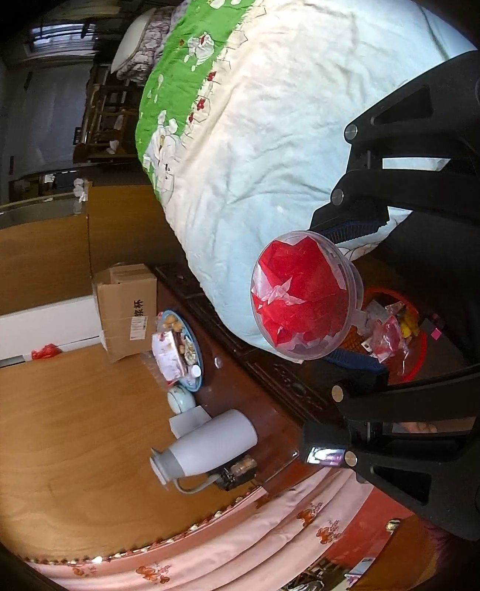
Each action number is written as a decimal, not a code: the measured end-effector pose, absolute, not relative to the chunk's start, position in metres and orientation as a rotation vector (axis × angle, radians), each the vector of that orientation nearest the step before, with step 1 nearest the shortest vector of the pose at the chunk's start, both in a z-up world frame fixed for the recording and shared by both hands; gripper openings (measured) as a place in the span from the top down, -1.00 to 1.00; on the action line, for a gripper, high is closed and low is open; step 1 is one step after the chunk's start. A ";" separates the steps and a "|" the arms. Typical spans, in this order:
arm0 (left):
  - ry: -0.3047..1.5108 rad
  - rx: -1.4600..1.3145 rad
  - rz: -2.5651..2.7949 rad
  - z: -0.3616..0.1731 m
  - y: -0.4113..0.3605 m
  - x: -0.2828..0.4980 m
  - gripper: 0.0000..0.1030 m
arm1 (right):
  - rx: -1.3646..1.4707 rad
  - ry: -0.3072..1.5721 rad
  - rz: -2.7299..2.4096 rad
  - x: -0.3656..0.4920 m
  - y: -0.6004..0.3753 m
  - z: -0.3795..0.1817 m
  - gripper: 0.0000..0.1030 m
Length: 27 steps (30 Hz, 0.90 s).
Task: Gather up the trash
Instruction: 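Carry the plastic bag and red-scrap cup to the red wastebasket with both tools, then open both tools over the red wastebasket to drop bag and cup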
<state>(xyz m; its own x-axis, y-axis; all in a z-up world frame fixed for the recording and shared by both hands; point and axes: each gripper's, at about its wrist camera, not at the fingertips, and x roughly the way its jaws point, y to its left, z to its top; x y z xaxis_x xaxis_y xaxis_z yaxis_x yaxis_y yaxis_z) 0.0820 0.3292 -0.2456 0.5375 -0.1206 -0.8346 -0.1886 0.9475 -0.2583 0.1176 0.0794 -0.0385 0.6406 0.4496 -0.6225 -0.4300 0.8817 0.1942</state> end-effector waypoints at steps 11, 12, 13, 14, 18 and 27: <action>0.854 -0.305 0.214 -0.172 0.342 0.035 -0.85 | 0.026 0.713 0.543 0.101 0.083 -0.033 0.02; 0.844 -0.293 0.226 -0.168 0.342 0.032 -0.86 | 0.028 0.710 0.546 0.100 0.082 -0.033 0.02; 0.832 -0.277 0.237 -0.161 0.341 0.028 -0.86 | 0.029 0.707 0.551 0.097 0.082 -0.031 0.02; 0.820 -0.254 0.247 -0.156 0.338 0.025 -0.86 | 0.029 0.704 0.553 0.096 0.082 -0.030 0.02; 0.791 -0.194 0.283 -0.142 0.334 0.013 -0.87 | 0.026 0.698 0.573 0.089 0.083 -0.025 0.02; 0.758 -0.105 0.385 -0.135 0.342 -0.002 -0.88 | -0.025 0.753 0.667 0.090 0.117 -0.023 0.02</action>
